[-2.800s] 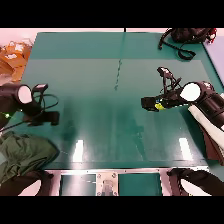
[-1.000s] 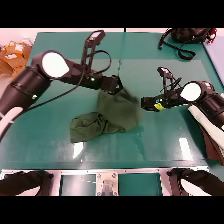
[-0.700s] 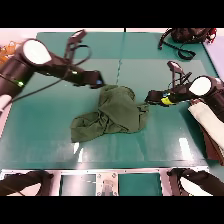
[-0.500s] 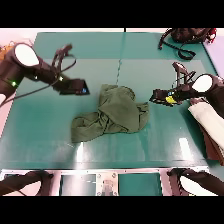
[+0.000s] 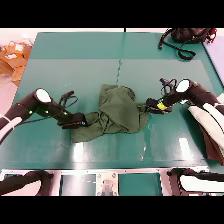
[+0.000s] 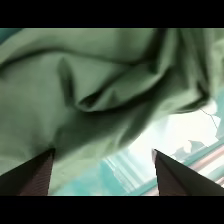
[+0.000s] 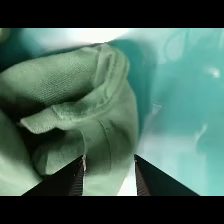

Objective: Fold the shirts.

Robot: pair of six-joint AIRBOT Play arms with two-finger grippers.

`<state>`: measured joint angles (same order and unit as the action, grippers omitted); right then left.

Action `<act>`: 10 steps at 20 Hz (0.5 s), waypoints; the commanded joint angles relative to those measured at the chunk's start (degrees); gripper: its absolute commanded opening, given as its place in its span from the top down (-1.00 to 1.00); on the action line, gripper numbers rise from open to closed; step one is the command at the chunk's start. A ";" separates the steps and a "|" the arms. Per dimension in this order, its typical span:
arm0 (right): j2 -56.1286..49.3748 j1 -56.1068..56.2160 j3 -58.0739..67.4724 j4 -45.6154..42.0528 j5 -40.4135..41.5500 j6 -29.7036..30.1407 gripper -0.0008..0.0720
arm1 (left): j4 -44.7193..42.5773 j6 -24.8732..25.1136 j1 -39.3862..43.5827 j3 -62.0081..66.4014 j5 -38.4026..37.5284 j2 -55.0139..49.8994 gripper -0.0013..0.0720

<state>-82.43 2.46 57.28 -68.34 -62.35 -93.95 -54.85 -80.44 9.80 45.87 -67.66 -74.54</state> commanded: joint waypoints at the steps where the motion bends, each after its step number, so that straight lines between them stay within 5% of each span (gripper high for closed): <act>1: -4.00 0.72 0.02 5.79 -0.24 3.85 0.01 | 1.29 0.52 -0.09 -3.93 4.20 -0.11 -0.99; 2: -4.57 1.25 0.02 6.71 -0.20 4.90 0.03 | 1.60 0.52 -0.09 -4.02 3.93 -0.11 -0.98; 4: -4.98 2.27 0.02 8.39 0.70 6.73 0.49 | 2.69 1.95 -0.09 -4.02 3.32 -0.11 0.04; 6: -4.90 2.78 0.33 9.81 1.09 8.00 0.92 | 3.41 3.28 -0.09 -4.02 1.62 -0.11 0.58; 7: -4.81 2.78 0.63 9.86 0.90 8.15 0.92 | 3.82 4.66 -0.09 -3.96 0.33 -0.11 0.90; 10: -3.91 2.49 3.08 9.84 -2.86 9.20 0.92 | 8.00 6.12 -0.09 -2.86 -1.44 0.50 0.91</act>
<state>-86.85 4.91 58.78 -59.53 -62.41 -86.28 -50.39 -76.29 9.74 42.39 -67.24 -74.46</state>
